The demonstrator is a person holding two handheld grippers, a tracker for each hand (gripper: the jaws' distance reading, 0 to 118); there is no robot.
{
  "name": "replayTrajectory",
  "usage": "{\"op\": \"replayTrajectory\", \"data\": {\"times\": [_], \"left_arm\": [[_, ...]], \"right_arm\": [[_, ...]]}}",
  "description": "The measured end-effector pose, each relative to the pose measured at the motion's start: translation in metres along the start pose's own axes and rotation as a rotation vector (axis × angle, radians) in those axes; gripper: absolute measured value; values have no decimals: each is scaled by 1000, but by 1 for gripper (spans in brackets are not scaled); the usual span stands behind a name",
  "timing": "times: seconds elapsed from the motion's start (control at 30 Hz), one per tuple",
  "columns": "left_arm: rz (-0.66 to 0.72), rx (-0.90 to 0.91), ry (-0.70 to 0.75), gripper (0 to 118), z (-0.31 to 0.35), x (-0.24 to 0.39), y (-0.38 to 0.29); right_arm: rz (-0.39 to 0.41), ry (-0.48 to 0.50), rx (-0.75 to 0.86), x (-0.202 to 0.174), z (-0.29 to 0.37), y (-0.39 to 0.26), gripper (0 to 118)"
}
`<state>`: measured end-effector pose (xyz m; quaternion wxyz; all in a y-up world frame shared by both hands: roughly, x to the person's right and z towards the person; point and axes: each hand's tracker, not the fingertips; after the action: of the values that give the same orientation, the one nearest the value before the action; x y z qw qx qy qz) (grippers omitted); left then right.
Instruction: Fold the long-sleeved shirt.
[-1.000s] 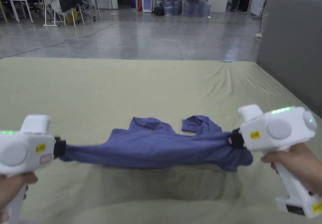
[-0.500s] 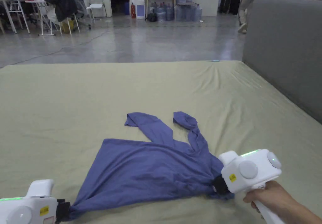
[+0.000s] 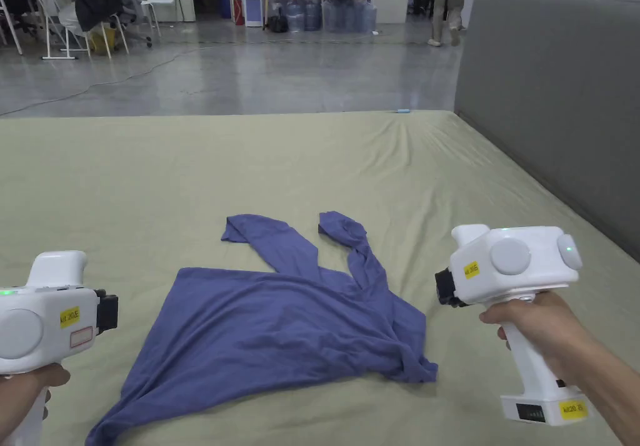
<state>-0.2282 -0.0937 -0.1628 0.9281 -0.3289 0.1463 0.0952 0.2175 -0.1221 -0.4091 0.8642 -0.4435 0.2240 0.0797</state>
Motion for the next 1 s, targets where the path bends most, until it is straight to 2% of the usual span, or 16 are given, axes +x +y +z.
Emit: {"op": "replayTrajectory", "data": {"times": [0.07,0.1,0.13,0.17,0.27,0.33,0.43,0.6,0.63,0.67,0.73,0.9,0.93,0.97,1.0], "left_arm": [[2,1,-7,0,-6,2,2],[-6,-2,-11,0,-10,5,2],[-22,-7,-9,0,-13,7,2],[-41,-13,-8,0,-15,8,2],[-61,-27,-20,0,-27,13,1],[-61,-39,-31,0,-33,12,0],[-59,-55,-39,0,-47,12,-1],[-54,-79,-46,0,-66,11,0],[-54,-81,-46,0,-70,12,1],[-54,-82,-46,0,-72,12,1],[-60,-87,-48,0,-78,14,2],[-52,-100,-57,0,-97,15,8],[-49,-101,-58,0,-102,16,11],[-46,-101,-59,0,-107,17,16],[-41,-105,-63,0,-114,17,22]], "right_arm": [[-27,-4,-41,7,-23,14,5],[-45,5,-55,9,-33,16,33],[-63,5,-92,11,-47,20,69],[-73,-16,-130,12,-61,22,95],[-63,-89,-190,12,-96,38,94],[-89,-95,-255,19,-124,45,91],[-117,-110,-299,22,-148,55,58],[-123,-99,-368,17,-169,66,53],[-122,-100,-379,16,-173,67,47],[-121,-104,-389,14,-175,68,35],[-128,-86,-386,5,-173,63,23],[-97,-103,-381,-8,-171,57,18],[-87,-105,-383,-10,-171,57,15],[-77,-100,-384,-11,-170,57,0],[-39,-136,-383,-8,-172,59,0]]}}
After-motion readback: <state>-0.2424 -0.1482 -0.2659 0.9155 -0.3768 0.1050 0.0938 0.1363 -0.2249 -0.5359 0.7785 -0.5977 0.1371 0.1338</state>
